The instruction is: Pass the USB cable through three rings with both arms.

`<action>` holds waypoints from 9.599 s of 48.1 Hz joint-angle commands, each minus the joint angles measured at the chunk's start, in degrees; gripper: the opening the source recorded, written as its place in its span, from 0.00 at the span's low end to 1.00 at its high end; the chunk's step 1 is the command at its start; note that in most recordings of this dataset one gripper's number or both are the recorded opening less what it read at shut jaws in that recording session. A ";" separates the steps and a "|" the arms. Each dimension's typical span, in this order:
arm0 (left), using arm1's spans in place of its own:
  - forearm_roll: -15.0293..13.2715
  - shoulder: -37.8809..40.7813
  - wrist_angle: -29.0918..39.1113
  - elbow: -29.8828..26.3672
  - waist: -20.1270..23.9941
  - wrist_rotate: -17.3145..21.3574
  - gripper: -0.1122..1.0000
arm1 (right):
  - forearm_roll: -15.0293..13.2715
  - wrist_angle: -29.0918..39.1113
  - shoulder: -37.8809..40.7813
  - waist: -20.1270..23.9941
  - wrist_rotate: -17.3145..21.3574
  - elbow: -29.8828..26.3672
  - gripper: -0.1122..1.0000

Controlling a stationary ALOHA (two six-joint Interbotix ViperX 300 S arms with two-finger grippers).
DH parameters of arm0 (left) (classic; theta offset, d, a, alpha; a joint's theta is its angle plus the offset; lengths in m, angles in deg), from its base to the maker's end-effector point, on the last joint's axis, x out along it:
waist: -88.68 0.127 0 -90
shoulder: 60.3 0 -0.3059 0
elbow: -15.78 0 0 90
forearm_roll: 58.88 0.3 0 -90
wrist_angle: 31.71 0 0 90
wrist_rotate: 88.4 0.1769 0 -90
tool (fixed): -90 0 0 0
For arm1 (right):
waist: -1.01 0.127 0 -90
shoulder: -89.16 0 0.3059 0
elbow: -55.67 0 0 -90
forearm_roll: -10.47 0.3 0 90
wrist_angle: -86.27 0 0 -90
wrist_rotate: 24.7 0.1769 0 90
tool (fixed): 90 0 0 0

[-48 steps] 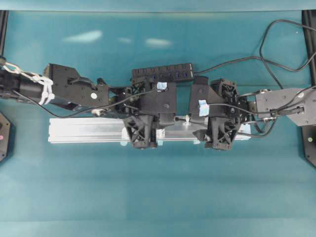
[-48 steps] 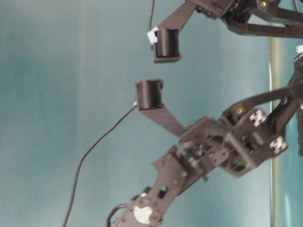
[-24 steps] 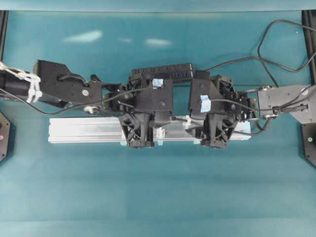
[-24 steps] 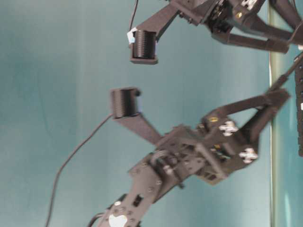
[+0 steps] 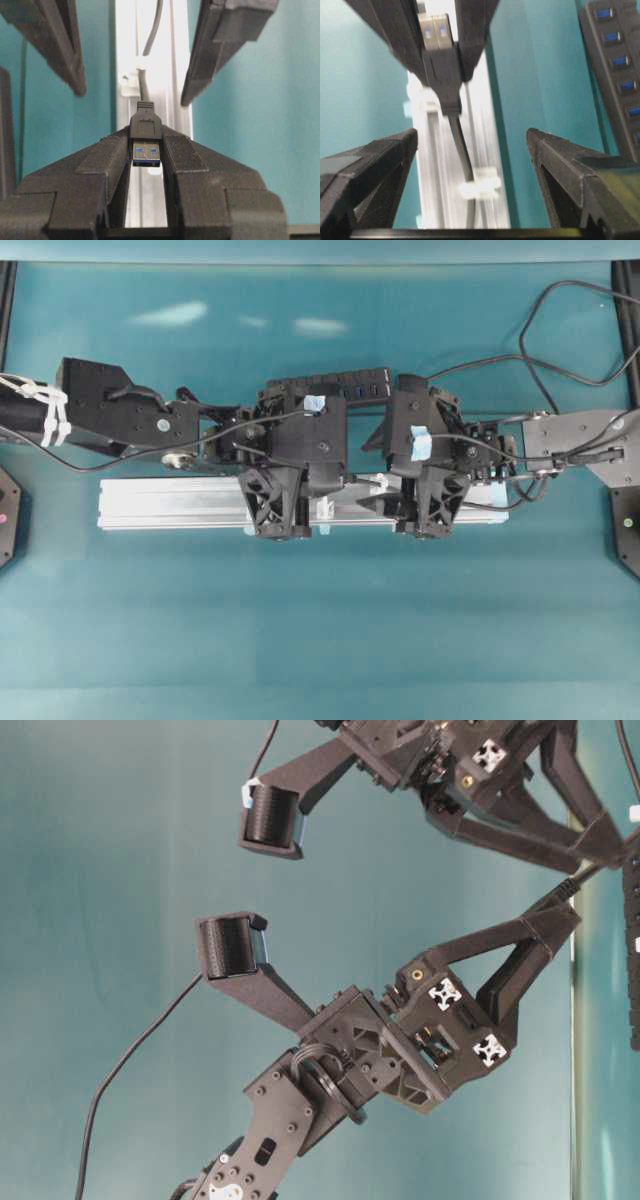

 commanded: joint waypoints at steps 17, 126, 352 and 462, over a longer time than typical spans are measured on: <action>0.09 -1.58 -0.44 -1.49 -0.44 0.09 0.28 | 0.09 -5.62 -0.79 0.44 0.79 -0.88 0.21; 0.00 -25.14 -0.62 14.94 -0.44 -0.79 0.90 | -0.62 11.78 9.23 5.36 -0.09 -6.06 0.05; 0.00 -3.34 -13.36 13.97 -2.90 -7.12 0.31 | -0.53 4.57 11.07 4.75 0.44 -10.90 0.91; 0.00 -9.67 -7.29 13.71 -2.37 -7.21 0.31 | -0.53 1.14 12.57 4.04 0.26 -14.15 0.10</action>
